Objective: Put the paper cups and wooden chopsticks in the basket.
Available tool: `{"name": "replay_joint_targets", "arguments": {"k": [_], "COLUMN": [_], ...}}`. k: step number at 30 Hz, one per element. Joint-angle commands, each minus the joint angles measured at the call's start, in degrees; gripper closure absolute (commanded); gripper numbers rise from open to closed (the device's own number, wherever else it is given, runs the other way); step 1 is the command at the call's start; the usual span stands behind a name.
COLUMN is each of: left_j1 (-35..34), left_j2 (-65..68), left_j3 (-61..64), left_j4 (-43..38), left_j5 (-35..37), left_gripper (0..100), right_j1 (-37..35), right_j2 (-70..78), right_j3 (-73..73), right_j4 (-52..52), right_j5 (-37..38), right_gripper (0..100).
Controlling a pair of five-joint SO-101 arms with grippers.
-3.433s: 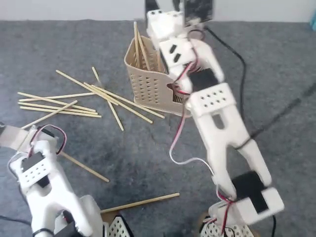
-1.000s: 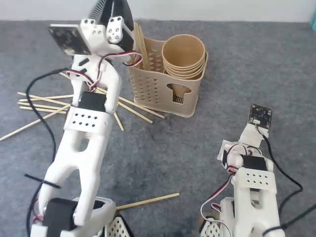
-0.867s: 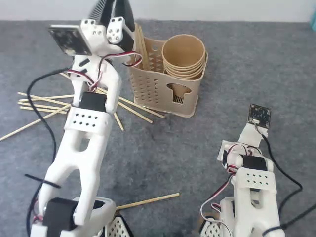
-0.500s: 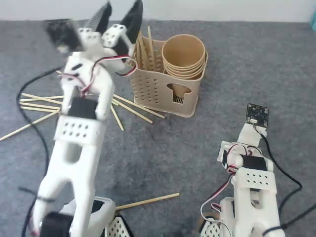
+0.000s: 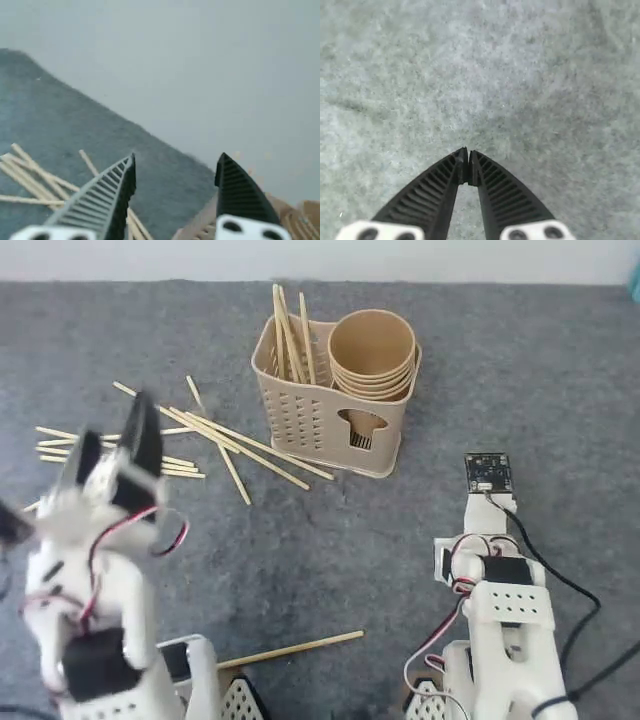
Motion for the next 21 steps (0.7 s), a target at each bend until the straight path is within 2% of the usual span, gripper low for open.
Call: {"name": "replay_joint_targets", "arguments": {"k": [1,6,10,12,14,17,19,21], "left_j1": [-12.66,-22.24,-28.31,-30.77,-31.21,-31.3,-31.56,-32.35], "left_j2": [-4.13,5.63,19.78,28.31,37.27,50.9,58.81,66.29], "left_j3": [10.15,17.27,15.08,12.44,9.98,5.49,1.54,-2.77], "left_j4": [0.62,-5.45,-10.64,-13.19,-15.91,-19.96,-21.19,-21.45], "left_j5": [-0.7,-1.58,-0.35,0.97,1.85,3.43,3.43,3.87], "left_gripper": [75,75,75,75,75,75,75,75], "right_j1": [-4.44,-18.86,-30.55,-35.47,-40.13,-48.66,-55.08,-61.14], "right_j2": [-1.8,-1.8,-1.36,-1.19,-1.19,-1.1,-1.1,-1.01], "right_j3": [-3.16,-8.0,-9.93,-13.54,-17.76,-22.77,-23.38,-21.89], "right_j4": [4.44,13.67,15.78,18.33,21.67,24.84,23.87,20.35], "right_j5": [4.13,11.78,21.54,23.91,23.38,18.02,13.89,9.76], "right_gripper": [99.1,98.8,98.5,97.7,93.8,84.7,81.4,82.1]}}
